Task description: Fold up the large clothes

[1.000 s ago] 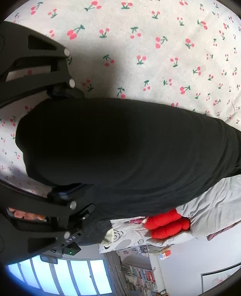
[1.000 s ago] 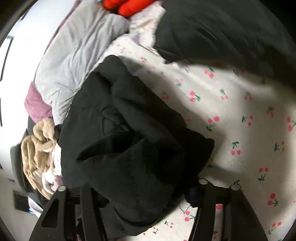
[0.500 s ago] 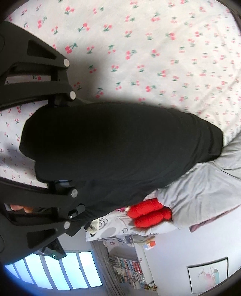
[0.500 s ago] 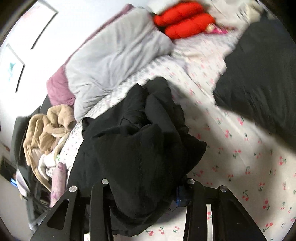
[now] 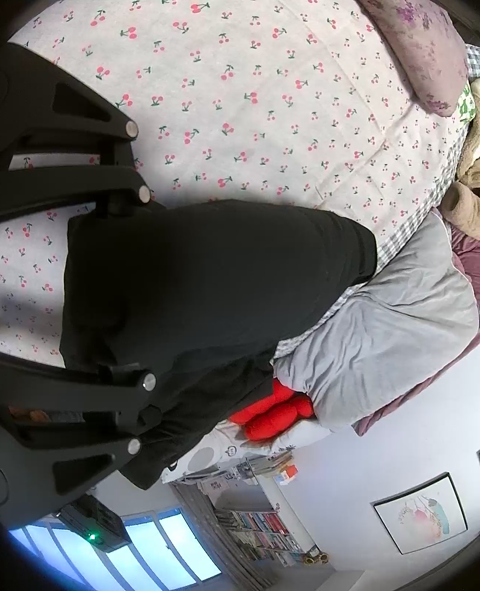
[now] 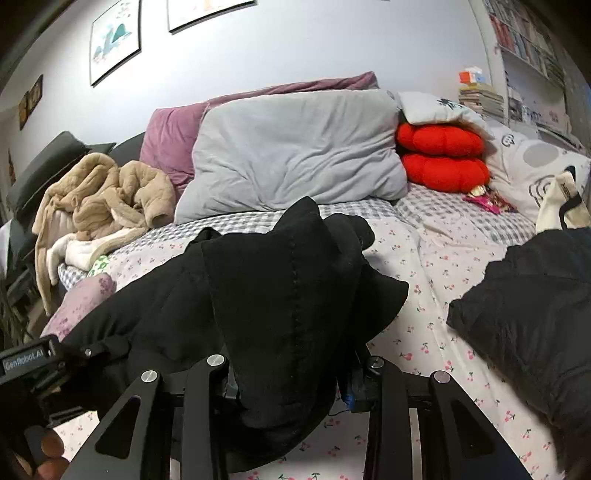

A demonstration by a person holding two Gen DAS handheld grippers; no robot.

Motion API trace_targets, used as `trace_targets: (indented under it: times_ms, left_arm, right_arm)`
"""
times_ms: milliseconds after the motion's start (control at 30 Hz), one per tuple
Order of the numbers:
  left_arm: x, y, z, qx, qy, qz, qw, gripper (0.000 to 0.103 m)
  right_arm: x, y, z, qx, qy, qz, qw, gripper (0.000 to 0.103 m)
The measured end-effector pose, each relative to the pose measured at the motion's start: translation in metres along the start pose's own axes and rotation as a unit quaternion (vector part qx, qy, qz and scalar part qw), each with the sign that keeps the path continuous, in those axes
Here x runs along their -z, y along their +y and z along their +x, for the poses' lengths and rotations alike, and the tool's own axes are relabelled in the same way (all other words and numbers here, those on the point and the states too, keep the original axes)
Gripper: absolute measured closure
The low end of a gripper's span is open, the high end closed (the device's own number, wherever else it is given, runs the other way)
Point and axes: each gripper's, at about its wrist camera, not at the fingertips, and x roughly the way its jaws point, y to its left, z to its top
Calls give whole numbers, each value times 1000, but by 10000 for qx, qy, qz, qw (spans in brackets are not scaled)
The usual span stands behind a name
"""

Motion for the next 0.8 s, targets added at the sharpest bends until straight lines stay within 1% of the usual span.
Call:
trace_targets:
  times_ms: [100, 200, 267, 367, 433, 533, 600, 667, 700, 767, 800]
  left_arm:
    - [-2, -7, -9, 56, -74, 69, 9999, 54]
    - [-3, -19, -16, 137, -64, 130, 9998, 55]
    - [-7, -27, -17, 124, -29, 146, 9998, 55]
    - [-16, -43, -19, 116, -44, 140, 9998, 55]
    - [-20, -60, -23, 134, -104, 193, 9997, 55]
    - [-20, -94, -28, 177, -183, 423, 9988, 55]
    - [-19, -123, -30, 319, -195, 549, 9978, 55]
    - [-15, -159, -32, 592, -243, 660, 9958, 55]
    - [-12, -176, -33, 736, -274, 704, 9944, 55]
    - [-1, -226, -36, 1195, -340, 908, 9881, 55]
    - [6, -241, -38, 1353, -380, 1009, 9849, 55]
  right_arm:
    - [-7, -19, 0, -530, 159, 552, 9969, 68]
    - [-11, -38, -1, -859, 215, 995, 9911, 69]
    - [-17, -47, -2, -970, 209, 1157, 9883, 69]
    - [-29, -55, -2, -1026, 233, 1195, 9872, 69]
    - [-41, -61, -4, -1094, 245, 1215, 9862, 69]
    - [-62, -76, -18, -1159, 123, 1189, 9860, 70]
    - [-83, -92, -34, -1149, -35, 1105, 9872, 70]
    - [-106, -108, -55, -1063, -275, 947, 9894, 70]
    - [-121, -118, -71, -983, -448, 838, 9906, 70]
    - [-145, -139, -105, -771, -793, 646, 9918, 70]
    - [-157, -154, -129, -634, -1024, 603, 9909, 70]
